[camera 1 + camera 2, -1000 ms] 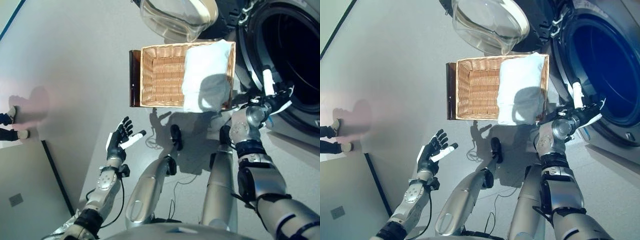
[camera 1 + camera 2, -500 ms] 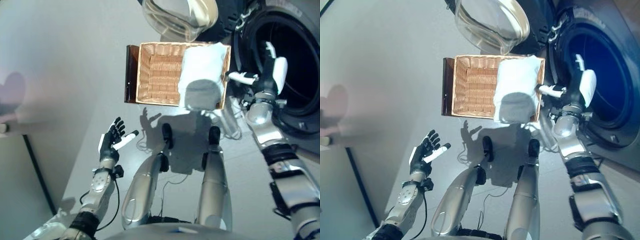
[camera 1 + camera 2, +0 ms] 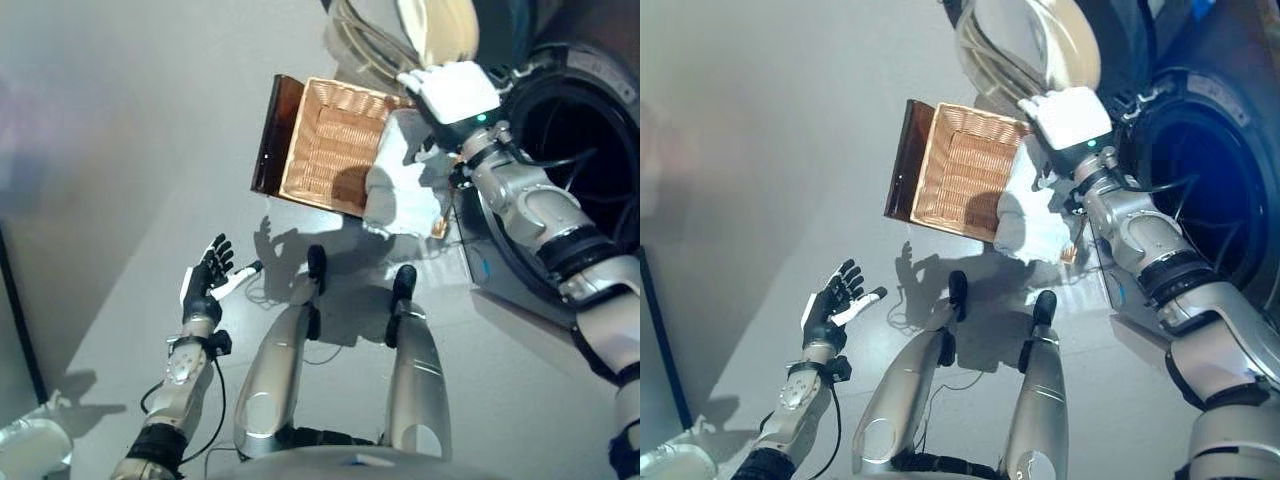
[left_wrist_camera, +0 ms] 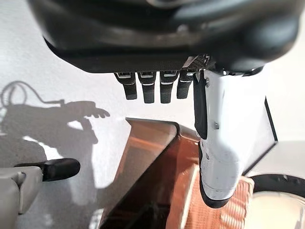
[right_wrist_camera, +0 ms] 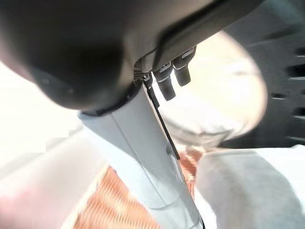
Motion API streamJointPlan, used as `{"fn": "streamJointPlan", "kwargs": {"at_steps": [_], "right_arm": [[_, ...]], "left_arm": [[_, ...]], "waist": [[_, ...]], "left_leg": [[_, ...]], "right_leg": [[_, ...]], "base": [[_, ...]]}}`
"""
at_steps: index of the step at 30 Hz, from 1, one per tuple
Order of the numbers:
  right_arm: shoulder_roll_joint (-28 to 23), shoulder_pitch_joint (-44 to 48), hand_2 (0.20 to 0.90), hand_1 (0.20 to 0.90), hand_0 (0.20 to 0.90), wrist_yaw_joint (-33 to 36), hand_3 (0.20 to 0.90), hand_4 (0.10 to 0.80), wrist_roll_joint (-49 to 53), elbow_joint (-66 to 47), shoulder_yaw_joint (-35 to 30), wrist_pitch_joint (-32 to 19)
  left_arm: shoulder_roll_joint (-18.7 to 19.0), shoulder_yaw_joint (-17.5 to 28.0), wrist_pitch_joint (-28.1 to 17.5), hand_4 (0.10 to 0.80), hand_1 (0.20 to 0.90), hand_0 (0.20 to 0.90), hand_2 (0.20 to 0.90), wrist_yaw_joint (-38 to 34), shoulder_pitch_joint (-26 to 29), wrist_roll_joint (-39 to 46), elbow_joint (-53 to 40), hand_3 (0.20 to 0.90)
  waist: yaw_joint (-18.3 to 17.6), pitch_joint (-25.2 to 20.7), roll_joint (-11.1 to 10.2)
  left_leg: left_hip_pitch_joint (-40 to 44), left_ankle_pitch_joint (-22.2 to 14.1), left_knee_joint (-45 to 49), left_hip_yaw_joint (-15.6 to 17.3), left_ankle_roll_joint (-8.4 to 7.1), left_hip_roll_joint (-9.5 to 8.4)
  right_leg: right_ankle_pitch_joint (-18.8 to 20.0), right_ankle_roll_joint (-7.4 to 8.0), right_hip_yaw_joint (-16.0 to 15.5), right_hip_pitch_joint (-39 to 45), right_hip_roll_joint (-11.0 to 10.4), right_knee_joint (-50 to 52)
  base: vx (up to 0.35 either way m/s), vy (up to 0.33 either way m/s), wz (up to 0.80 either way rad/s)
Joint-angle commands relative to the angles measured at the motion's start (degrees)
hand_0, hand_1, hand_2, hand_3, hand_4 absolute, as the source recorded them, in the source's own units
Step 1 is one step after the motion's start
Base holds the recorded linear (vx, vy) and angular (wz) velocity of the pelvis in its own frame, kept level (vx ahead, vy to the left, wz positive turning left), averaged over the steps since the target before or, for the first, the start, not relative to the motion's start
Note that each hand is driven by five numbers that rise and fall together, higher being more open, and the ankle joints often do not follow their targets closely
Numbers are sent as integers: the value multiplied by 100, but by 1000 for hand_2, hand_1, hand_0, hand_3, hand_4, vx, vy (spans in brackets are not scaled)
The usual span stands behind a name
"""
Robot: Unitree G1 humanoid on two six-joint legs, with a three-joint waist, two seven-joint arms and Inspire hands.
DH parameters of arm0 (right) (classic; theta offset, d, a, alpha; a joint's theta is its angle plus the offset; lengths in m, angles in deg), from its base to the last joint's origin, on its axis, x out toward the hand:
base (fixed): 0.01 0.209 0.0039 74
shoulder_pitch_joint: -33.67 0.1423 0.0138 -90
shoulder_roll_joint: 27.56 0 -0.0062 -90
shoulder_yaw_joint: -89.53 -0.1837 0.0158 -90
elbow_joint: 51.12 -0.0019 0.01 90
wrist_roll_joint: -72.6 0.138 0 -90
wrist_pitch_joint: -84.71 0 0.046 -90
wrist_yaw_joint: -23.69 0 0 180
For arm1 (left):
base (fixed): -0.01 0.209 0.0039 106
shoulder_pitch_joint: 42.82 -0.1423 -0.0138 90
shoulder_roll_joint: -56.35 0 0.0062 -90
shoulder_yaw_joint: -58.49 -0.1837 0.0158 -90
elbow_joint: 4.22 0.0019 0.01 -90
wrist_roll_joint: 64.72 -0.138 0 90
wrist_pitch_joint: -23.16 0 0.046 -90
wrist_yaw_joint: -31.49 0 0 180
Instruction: Pick up the clothes and place them into the washing machine
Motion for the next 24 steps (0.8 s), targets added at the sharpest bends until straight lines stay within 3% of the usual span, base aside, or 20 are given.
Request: {"fn": "streamJointPlan", "kwargs": {"at_steps": [1, 11, 22, 23, 24], "right_arm": [[-84, 887, 900, 900, 900, 88, 900, 800, -409, -61, 185, -29], [212, 1419, 900, 900, 900, -371, 900, 800, -907, 438, 1288, -300], [146, 1320, 900, 900, 900, -862, 900, 800, -640, 1034, 1892, -640], [112, 1308, 900, 900, 900, -914, 900, 800, -611, 1008, 1931, -673], [106, 1309, 900, 900, 900, -918, 900, 800, -609, 1006, 1928, -671]], "left_arm": [[512, 190, -300, 800, 900, 900, 900, -117, -297, -147, -306, 900], [622, 242, -280, 800, 900, 900, 900, -186, -159, -233, -319, 900], [536, 104, -280, 800, 900, 900, 900, -145, 69, -251, -333, 900], [519, 98, -274, 800, 900, 900, 900, -146, 94, -247, -313, 900], [520, 95, -276, 800, 900, 900, 900, -145, 96, -248, -316, 900]], "waist": [[334, -207, -237], [599, -78, -463], [716, -76, -416], [703, -78, -444], [715, -76, -409]], "left_leg": [[-219, -280, 230, 23, -548, -4], [-270, -122, 38, -401, -601, -80], [-162, 258, -563, -722, -638, -230], [-61, 154, -606, -747, -673, -251], [-139, 272, -598, -738, -642, -236]], "right_leg": [[-130, -231, -264, 101, 143, -7], [-219, -238, -724, 273, 34, -80], [-264, -222, -1101, 402, -105, -219], [-405, -187, -1066, 471, -127, -193], [-290, -223, -1127, 407, -123, -199]], "base": [[21, -3, 21], [22, -15, 23], [30, 3, 18], [19, 4, 13], [115, -28, 15]]}}
